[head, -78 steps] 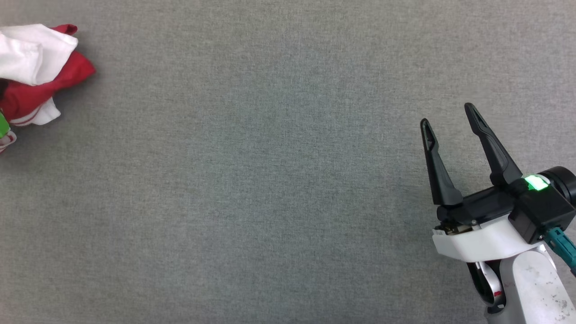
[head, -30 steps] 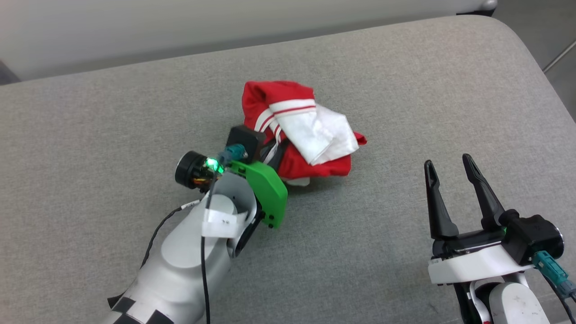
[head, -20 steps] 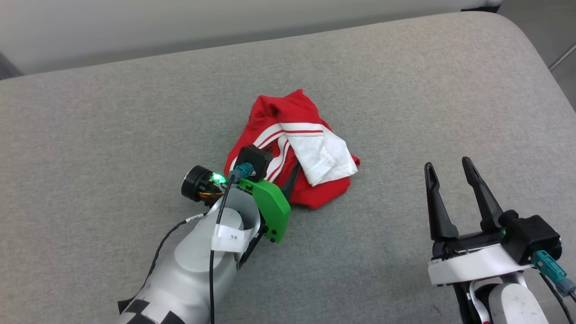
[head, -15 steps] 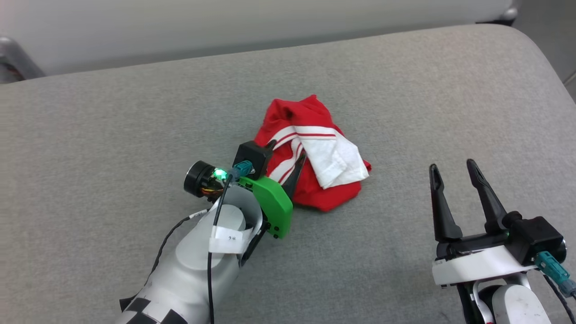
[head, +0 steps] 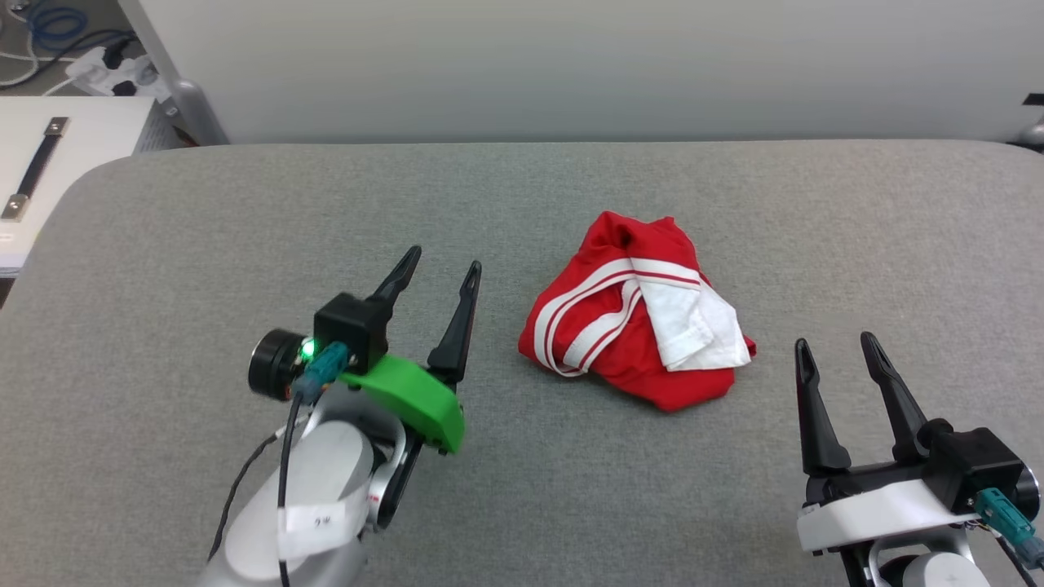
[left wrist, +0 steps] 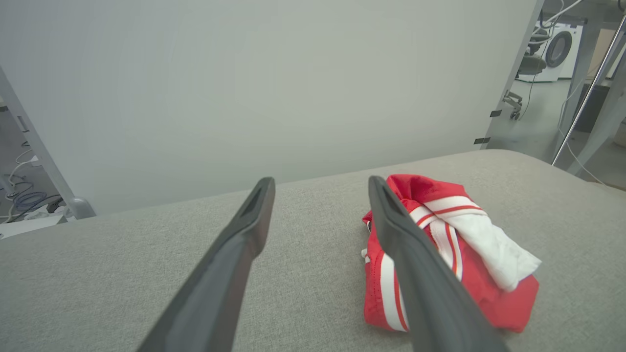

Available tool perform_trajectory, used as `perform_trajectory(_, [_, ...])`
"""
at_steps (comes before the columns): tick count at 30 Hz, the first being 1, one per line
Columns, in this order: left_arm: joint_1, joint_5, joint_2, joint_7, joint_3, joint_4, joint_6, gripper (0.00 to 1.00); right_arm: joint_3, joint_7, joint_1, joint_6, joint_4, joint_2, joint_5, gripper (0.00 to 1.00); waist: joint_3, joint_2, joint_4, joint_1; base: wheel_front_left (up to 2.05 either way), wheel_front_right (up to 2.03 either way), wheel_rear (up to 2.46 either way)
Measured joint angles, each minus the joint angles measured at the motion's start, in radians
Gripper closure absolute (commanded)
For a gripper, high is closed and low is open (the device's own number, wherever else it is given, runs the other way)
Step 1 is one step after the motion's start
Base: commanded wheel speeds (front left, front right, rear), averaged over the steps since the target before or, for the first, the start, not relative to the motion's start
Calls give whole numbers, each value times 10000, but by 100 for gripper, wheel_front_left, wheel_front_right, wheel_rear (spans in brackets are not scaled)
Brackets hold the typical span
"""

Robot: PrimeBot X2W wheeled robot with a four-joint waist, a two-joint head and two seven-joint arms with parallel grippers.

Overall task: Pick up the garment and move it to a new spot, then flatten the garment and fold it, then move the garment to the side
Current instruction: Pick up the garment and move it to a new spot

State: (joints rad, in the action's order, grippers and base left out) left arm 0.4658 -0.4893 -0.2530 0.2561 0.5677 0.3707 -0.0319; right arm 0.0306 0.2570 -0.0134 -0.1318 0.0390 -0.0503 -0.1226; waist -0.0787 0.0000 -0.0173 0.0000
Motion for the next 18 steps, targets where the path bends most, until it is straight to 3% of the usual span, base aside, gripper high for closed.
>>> perform_trajectory(4, [-1596,261,-81,0,-1083,-1735,-489,0,-12,0,-137,0,-35,2,0,0,262,0,-288,0,0,0,0])
perform_trajectory(8, [-3084,800,-33,0,-1992,-2855,-497,0,-15,0,-267,0,-134,4,-2,0,482,0,-431,0,0,0,0])
perform_trajectory(12, [-4221,1266,261,0,-2541,-3271,-290,0,-44,0,-365,0,-199,6,-44,0,667,0,-471,0,0,0,0])
perform_trajectory(18, [-5034,1918,1039,0,-3382,-3766,477,0,-56,0,-471,0,-255,4,-127,0,767,0,-513,0,0,0,0])
